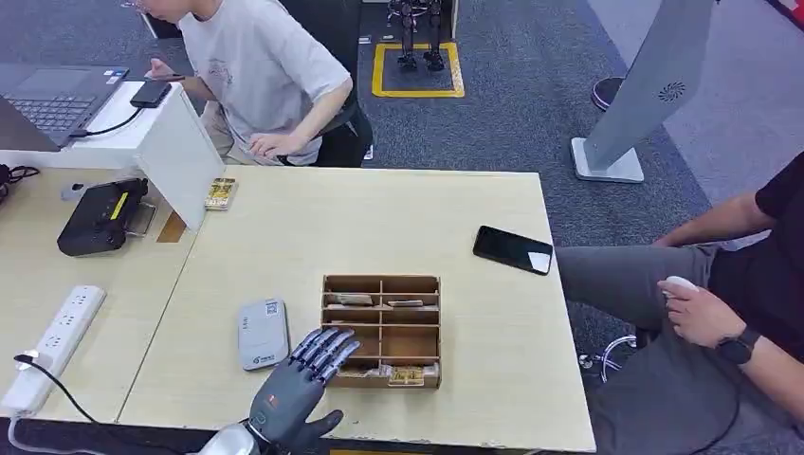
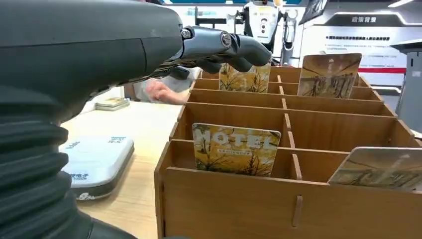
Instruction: Pass the card to the sensor for recognition and then transmit it.
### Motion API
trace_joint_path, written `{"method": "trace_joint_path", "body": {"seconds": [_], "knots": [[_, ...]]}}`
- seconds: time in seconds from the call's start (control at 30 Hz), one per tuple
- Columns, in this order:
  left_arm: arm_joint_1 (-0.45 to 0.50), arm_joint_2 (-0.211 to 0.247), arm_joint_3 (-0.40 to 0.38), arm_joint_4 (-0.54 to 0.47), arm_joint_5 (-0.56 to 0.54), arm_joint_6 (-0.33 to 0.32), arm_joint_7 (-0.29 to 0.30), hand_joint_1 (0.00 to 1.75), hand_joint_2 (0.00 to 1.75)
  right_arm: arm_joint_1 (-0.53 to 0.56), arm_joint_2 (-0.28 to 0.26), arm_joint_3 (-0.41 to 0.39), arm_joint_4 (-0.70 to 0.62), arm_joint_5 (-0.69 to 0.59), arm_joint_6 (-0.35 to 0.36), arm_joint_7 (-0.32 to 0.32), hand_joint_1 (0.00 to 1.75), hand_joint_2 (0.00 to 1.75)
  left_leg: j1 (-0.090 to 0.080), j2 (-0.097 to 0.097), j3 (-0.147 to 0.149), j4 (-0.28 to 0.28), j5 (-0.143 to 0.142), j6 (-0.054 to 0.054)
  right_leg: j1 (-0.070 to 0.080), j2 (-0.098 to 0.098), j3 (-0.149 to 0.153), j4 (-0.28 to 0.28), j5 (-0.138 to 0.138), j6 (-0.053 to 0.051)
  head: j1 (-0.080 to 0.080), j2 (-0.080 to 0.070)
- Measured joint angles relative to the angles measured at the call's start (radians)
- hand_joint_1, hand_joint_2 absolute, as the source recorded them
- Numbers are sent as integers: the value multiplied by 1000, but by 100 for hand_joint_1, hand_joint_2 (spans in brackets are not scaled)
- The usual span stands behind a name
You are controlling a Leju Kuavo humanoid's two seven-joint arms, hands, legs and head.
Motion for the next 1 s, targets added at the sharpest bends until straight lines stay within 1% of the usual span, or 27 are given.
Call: {"method": "trace_joint_path", "body": {"seconds": [0.33, 0.8, 1.0], "knots": [[0, 0, 0, 2, 3, 0, 3, 0, 175, -3, -2, 0, 8, -5, -1, 0, 0, 175, 0, 0, 0, 0, 0, 0, 0, 0, 0, 0, 0, 0, 0, 0], [-3, 0, 0, 2, 29, -2, -22, 0, 175, -5, -5, 0, 15, -8, -2, 0, 0, 175, 0, 0, 0, 0, 0, 0, 0, 0, 0, 0, 0, 0, 0, 0], [-4, 0, 0, 2, 30, -2, -22, 0, 175, -9, -5, 0, 17, -11, -2, 0, 0, 175, 0, 0, 0, 0, 0, 0, 0, 0, 0, 0, 0, 0, 0, 0]]}}
